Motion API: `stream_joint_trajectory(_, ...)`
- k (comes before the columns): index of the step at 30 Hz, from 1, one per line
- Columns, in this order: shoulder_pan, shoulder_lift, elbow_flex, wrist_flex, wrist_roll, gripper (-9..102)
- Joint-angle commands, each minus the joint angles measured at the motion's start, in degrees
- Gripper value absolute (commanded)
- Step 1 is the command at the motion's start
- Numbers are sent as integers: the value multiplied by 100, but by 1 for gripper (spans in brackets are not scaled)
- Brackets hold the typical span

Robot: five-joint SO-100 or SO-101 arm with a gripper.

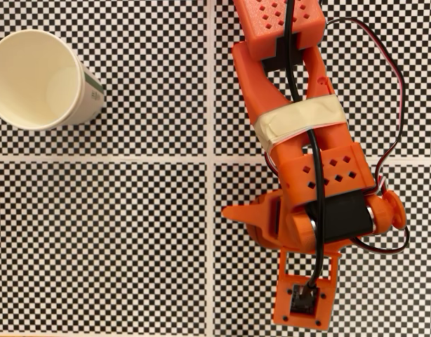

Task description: Grasp basketball and place into cup.

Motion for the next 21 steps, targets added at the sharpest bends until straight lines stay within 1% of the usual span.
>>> stream_joint_trajectory(1, 18, 88, -817, 53, 88, 46)
stream_joint_trajectory(10, 70, 202, -765, 53, 158, 25)
stream_joint_trajectory(15, 105, 264, -773, 53, 185, 17)
stream_joint_trajectory(21, 158, 290, -765, 53, 237, 10)
